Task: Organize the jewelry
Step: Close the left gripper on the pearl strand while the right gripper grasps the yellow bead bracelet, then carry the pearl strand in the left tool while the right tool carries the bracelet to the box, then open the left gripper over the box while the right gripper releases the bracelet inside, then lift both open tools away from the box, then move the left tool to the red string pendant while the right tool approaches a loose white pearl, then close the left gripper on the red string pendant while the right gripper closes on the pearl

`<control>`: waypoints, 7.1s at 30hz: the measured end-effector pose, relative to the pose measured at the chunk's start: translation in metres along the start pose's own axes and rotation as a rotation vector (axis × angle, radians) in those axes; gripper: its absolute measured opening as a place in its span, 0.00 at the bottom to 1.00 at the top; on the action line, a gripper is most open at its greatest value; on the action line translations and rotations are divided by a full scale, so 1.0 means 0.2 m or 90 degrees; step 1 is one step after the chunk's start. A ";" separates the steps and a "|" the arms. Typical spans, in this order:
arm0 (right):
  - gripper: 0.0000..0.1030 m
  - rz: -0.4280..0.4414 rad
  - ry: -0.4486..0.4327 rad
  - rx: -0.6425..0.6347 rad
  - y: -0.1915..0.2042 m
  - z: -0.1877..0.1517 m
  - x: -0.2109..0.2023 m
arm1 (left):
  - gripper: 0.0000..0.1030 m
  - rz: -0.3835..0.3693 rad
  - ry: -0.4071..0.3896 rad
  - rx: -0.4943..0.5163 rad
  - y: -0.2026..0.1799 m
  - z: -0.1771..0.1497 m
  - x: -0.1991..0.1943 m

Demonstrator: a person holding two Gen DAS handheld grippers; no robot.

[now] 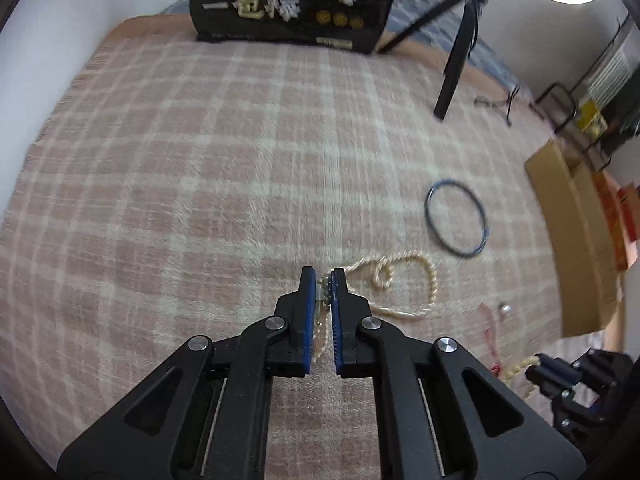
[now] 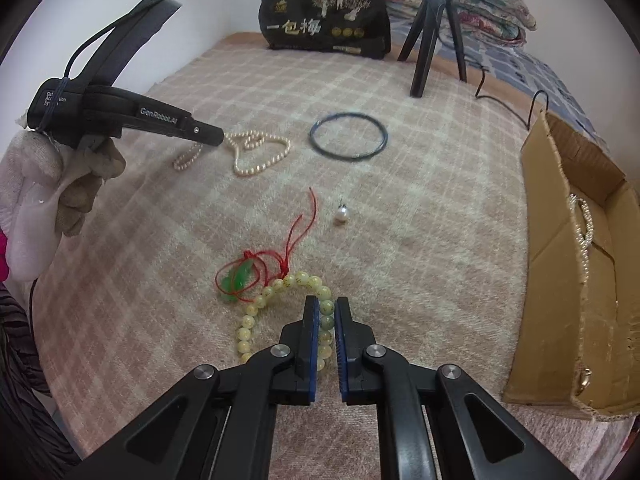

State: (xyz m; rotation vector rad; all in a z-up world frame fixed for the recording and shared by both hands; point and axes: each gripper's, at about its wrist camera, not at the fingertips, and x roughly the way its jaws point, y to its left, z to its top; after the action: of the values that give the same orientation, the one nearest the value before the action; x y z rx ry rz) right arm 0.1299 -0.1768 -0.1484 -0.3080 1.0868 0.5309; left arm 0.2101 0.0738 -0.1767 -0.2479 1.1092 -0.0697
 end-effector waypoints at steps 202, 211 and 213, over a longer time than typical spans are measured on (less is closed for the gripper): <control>0.33 0.017 -0.002 0.075 -0.11 -0.25 -0.02 | 0.49 -0.047 0.096 0.117 -0.63 -0.52 0.01; 0.33 0.012 0.000 0.072 -0.09 -0.24 0.01 | 0.28 -0.013 0.093 0.127 -0.62 -0.52 0.06; 0.31 0.011 -0.001 0.073 -0.09 -0.24 0.01 | 0.25 -0.012 0.091 0.127 -0.62 -0.51 0.07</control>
State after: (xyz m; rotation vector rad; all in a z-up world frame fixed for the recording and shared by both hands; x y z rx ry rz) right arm 0.1046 -0.2156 -0.1718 -0.1982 1.1152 0.4817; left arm 0.1333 -0.0655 -0.2024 -0.0750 1.2333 -0.2166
